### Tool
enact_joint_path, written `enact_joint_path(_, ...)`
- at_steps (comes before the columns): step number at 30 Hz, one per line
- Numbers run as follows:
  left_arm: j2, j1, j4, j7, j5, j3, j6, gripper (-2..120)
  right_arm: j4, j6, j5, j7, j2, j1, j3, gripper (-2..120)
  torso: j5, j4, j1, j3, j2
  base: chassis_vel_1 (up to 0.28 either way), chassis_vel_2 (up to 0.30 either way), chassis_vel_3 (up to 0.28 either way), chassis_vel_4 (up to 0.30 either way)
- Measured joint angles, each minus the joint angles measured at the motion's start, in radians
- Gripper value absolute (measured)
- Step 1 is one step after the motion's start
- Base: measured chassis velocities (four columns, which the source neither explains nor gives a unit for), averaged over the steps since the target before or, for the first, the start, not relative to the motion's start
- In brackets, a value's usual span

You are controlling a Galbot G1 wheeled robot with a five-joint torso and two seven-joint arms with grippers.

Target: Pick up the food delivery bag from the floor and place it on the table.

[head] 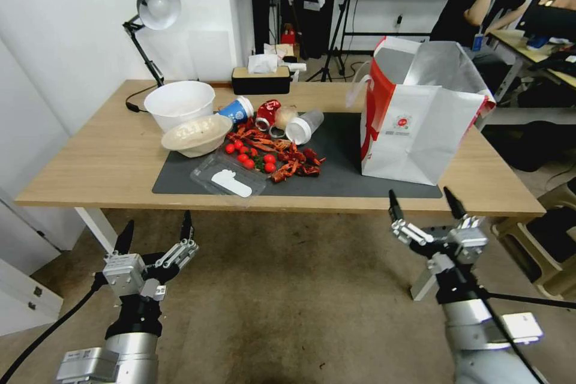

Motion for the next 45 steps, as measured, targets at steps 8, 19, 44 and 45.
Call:
enact_joint_path(8, 0.005, -0.013, 0.019, -0.003, 0.0, -0.003, -0.003, 100, -0.054, 0.036, -0.082, 0.007, 0.077, -0.033, -0.102, 100, -0.0003, 0.0001, 0.0, 0.0, 0.0, 0.0, 0.0, 0.0, 0.0)
enact_joint_path(19, 0.003, -0.008, 0.022, 0.003, -0.005, 0.002, 0.002, 100, -0.097, 0.06, -0.151, 0.016, 0.144, -0.058, -0.146, 100, 0.0, 0.0, 0.0, 0.0, 0.0, 0.0, 0.0, 0.0, 0.0)
enact_joint_path(44, 0.009, -0.018, 0.026, 0.001, 0.012, 0.002, 0.026, 100, -0.092, 0.061, -0.151, 0.022, 0.16, -0.07, -0.138, 100, 0.0, 0.0, 0.0, 0.0, 0.0, 0.0, 0.0, 0.0, 0.0)
enact_joint_path(45, 0.009, -0.018, 0.026, 0.001, 0.012, 0.002, 0.026, 100, -0.092, 0.061, -0.15, 0.022, 0.16, -0.07, -0.138, 100, 0.0, 0.0, 0.0, 0.0, 0.0, 0.0, 0.0, 0.0, 0.0)
